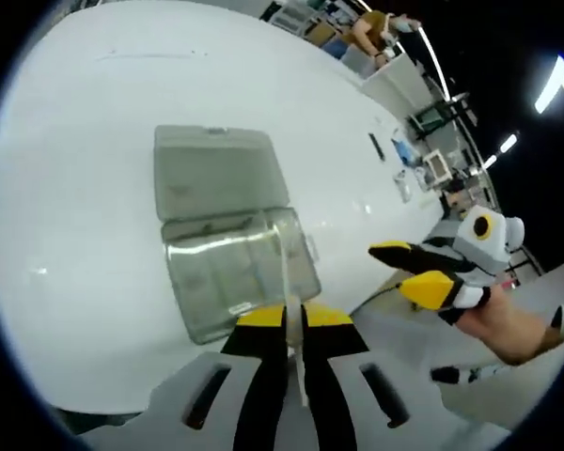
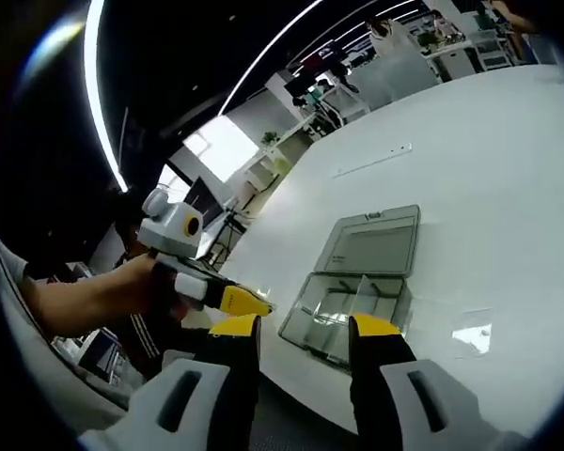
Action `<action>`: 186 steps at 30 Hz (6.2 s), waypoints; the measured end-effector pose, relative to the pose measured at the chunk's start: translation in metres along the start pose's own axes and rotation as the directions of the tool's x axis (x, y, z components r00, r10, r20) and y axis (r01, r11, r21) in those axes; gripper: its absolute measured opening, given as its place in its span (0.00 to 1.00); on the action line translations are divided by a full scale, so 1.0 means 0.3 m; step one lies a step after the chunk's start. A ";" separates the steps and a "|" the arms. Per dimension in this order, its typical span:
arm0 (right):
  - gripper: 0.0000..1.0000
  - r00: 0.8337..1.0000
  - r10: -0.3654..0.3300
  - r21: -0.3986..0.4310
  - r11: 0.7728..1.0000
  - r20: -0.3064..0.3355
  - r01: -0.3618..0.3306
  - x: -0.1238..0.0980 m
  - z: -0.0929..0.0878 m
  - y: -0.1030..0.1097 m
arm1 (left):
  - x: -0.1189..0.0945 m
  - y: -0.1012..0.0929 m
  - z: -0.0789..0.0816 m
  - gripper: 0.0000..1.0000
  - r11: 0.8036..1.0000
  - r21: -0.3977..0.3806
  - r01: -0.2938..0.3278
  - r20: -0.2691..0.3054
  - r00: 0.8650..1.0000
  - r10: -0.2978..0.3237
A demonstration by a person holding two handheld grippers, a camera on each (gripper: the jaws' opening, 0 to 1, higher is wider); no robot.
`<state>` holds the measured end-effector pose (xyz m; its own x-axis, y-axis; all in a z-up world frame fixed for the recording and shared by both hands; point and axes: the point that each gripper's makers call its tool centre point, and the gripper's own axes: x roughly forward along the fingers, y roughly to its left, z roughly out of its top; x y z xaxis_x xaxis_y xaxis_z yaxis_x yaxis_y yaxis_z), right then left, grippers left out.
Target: Insert the divider into the dual guide fixture by aligning both edges with the guide slots and pushing it downward to the bottom, including one-sided entry, uneven engagement, binding, and posture correction.
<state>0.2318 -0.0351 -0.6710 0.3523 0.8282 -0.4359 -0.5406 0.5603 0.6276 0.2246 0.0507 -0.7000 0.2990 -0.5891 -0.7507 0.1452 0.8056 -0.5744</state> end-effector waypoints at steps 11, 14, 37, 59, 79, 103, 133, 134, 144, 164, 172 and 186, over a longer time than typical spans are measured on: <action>0.33 1.000 0.002 -0.053 0.999 -0.016 -0.002 -0.011 -0.020 -0.008 | 0.022 0.059 0.013 0.02 0.994 -0.039 -0.106 -0.081 0.991 0.102; 0.33 1.000 0.006 -0.057 0.998 -0.016 -0.007 -0.015 -0.024 -0.008 | 0.035 0.064 0.015 0.02 0.990 -0.047 -0.131 -0.107 0.986 0.125; 0.40 0.997 0.020 -0.276 0.961 -0.069 -0.038 -0.030 -0.064 0.006 | 0.098 0.130 0.005 0.02 0.965 -0.076 -0.253 -0.187 0.954 0.235; 0.50 0.990 -0.021 -0.572 0.818 -0.141 -0.064 -0.024 -0.106 0.025 | 0.126 0.157 -0.002 0.02 0.953 -0.078 -0.294 -0.213 0.938 0.272; 0.52 0.988 -0.014 -0.598 0.797 -0.154 -0.082 -0.032 -0.110 0.027 | 0.159 0.166 -0.001 0.02 0.947 -0.074 -0.313 -0.238 0.928 0.288; 0.52 0.987 -0.010 -0.579 0.810 -0.162 -0.087 -0.028 -0.119 0.011 | 0.179 0.204 -0.004 0.02 0.937 -0.077 -0.340 -0.256 0.915 0.311; 0.52 0.986 -0.012 -0.570 0.817 -0.163 -0.085 -0.021 -0.118 0.003 | 0.199 0.213 -0.009 0.02 0.932 -0.072 -0.356 -0.286 0.902 0.323; 0.52 0.987 -0.011 -0.570 0.818 -0.163 -0.085 -0.022 -0.118 0.002 | 0.201 0.213 -0.009 0.02 0.932 -0.072 -0.356 -0.287 0.902 0.323; 0.52 0.986 -0.013 -0.565 0.821 -0.164 -0.084 -0.029 -0.120 -0.004 | 0.203 0.209 -0.008 0.02 0.928 -0.054 -0.369 -0.291 0.895 0.338; 0.52 0.986 -0.014 -0.563 0.823 -0.164 -0.082 -0.035 -0.117 -0.008 | 0.217 0.218 -0.010 0.02 0.921 -0.025 -0.390 -0.303 0.881 0.365; 0.52 0.986 -0.013 -0.558 0.825 -0.167 -0.084 -0.034 -0.118 -0.010 | 0.217 0.225 -0.014 0.02 0.919 -0.017 -0.393 -0.306 0.877 0.370; 0.52 0.985 -0.014 -0.559 0.825 -0.172 -0.086 -0.029 -0.119 -0.011 | 0.203 0.219 -0.009 0.02 0.922 -0.015 -0.387 -0.315 0.877 0.363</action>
<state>0.2031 -0.0446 -0.6924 0.2229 0.8055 -0.5490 -0.9032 0.3826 0.1945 0.2498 0.0674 -0.7844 0.0174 -0.2439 -0.9696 0.0040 0.9698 -0.2439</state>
